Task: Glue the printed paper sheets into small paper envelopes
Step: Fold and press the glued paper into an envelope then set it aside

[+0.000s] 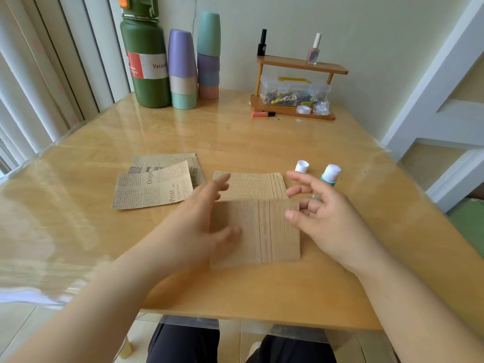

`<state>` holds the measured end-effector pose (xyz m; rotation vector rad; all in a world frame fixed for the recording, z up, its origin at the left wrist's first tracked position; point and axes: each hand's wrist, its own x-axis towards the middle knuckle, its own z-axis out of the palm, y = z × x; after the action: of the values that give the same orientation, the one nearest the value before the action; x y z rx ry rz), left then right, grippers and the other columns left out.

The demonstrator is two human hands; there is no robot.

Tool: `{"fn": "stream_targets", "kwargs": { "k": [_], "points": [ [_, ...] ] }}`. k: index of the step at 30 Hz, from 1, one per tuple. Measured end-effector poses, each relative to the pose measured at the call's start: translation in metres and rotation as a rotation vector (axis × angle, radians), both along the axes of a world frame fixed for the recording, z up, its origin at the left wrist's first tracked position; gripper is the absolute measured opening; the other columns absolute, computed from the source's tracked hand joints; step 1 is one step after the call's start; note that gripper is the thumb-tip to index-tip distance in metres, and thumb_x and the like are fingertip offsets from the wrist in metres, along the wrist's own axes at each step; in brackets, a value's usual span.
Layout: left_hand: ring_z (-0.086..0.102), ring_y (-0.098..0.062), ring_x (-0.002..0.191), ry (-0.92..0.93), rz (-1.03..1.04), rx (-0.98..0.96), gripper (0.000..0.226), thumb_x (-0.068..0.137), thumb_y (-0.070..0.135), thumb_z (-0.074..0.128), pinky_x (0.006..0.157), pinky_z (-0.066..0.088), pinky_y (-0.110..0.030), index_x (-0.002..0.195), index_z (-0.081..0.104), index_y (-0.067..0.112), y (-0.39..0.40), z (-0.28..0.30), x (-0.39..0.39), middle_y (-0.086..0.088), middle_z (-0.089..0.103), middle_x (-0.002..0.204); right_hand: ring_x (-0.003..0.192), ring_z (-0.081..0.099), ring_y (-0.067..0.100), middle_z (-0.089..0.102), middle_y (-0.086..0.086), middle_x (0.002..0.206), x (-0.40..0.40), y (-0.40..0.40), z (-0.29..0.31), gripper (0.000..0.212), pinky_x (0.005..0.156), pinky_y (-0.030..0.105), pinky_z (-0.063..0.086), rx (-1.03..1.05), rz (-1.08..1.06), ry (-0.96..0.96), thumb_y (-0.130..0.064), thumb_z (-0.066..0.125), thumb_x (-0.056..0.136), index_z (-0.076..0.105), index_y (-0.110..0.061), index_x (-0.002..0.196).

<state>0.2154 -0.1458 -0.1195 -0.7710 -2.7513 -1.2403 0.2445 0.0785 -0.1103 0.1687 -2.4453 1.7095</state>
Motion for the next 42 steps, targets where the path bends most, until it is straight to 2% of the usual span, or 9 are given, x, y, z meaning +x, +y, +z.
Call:
{"fn": "stream_targets", "kwargs": {
  "k": [2,5,10,16,19,22,25,31,42],
  "points": [
    [0.052,0.005,0.108,0.031,0.074,0.214,0.043,0.078,0.031,0.072,0.098,0.038,-0.021,0.114,0.052,0.045,-0.003,0.006,-0.003,0.024,0.059,0.11,0.081,0.057,0.001,0.06,-0.01,0.099,0.001,-0.003,0.009,0.048,0.077,0.016,0.047,-0.102,0.011,0.124,0.011,0.062,0.083,0.061,-0.029,0.11],
    [0.061,-0.004,0.091,0.178,0.126,0.353,0.009,0.074,0.026,0.065,0.086,0.046,-0.021,0.08,0.065,0.032,-0.01,0.019,-0.002,0.013,0.066,0.088,0.088,0.059,0.006,0.065,-0.012,0.093,0.001,-0.005,0.016,0.029,0.087,0.02,0.044,-0.036,0.05,0.296,0.002,0.065,0.081,0.068,-0.025,0.087],
    [0.06,-0.006,0.086,0.421,-0.026,0.04,0.02,0.072,0.003,0.063,0.077,0.047,-0.02,0.083,0.069,0.018,-0.027,0.002,0.003,0.012,0.064,0.093,0.099,0.06,0.0,0.068,-0.014,0.096,0.007,-0.009,-0.004,0.026,0.09,0.006,0.037,0.371,0.079,0.387,0.01,0.064,0.079,0.071,-0.015,0.084],
    [0.06,-0.01,0.102,0.33,-0.169,-0.226,0.052,0.073,0.009,0.03,0.088,0.047,-0.021,0.104,0.07,0.02,-0.047,-0.026,0.017,0.009,0.066,0.113,0.107,0.05,-0.006,0.066,-0.01,0.107,0.019,-0.006,-0.028,0.057,0.096,0.002,0.029,0.67,0.195,0.236,0.01,0.036,0.064,0.072,-0.019,0.097],
    [0.051,-0.01,0.121,0.305,-0.087,-0.253,0.053,0.083,0.023,0.027,0.102,0.04,-0.028,0.126,0.058,0.02,-0.038,-0.018,0.018,0.007,0.056,0.132,0.119,0.042,-0.012,0.058,-0.013,0.126,0.017,-0.017,-0.013,0.043,0.098,0.0,0.025,0.641,0.135,0.204,0.0,0.043,0.088,0.064,-0.022,0.118],
    [0.001,-0.004,0.143,0.229,-0.068,-0.42,0.077,0.082,0.052,0.0,0.112,-0.003,-0.02,0.15,0.013,0.02,-0.015,-0.014,0.016,0.008,0.009,0.156,0.137,0.011,-0.012,0.025,-0.018,0.151,0.005,-0.04,-0.008,0.048,0.107,0.002,0.002,0.784,0.237,0.108,-0.021,0.04,0.099,0.032,-0.023,0.146],
    [-0.024,-0.007,0.138,0.154,-0.047,-0.591,0.084,0.071,0.057,-0.02,0.112,-0.014,-0.026,0.147,-0.018,0.019,-0.002,-0.025,0.015,0.004,-0.02,0.154,0.142,-0.01,-0.002,-0.004,-0.011,0.159,-0.004,-0.057,-0.019,0.056,0.114,0.016,-0.009,0.953,0.326,-0.005,-0.034,0.024,0.101,0.003,-0.02,0.151],
    [-0.029,-0.01,0.137,0.139,-0.054,-0.693,0.086,0.067,0.054,-0.026,0.114,-0.015,-0.03,0.145,-0.023,0.017,-0.002,-0.029,0.016,0.001,-0.028,0.152,0.138,-0.026,-0.001,-0.026,-0.012,0.154,-0.002,-0.055,-0.031,0.081,0.113,0.023,-0.016,1.141,0.346,-0.034,-0.053,-0.018,0.071,-0.019,-0.023,0.147],
    [-0.034,-0.006,0.134,0.106,-0.016,-0.674,0.085,0.067,0.06,-0.023,0.109,-0.021,-0.027,0.143,-0.027,0.021,-0.025,-0.017,0.012,0.006,-0.034,0.148,0.136,-0.025,-0.006,-0.026,-0.016,0.152,-0.002,-0.038,-0.009,0.059,0.115,0.021,-0.014,1.068,0.326,-0.112,-0.042,0.013,0.1,-0.016,-0.025,0.148]
  ]
}}
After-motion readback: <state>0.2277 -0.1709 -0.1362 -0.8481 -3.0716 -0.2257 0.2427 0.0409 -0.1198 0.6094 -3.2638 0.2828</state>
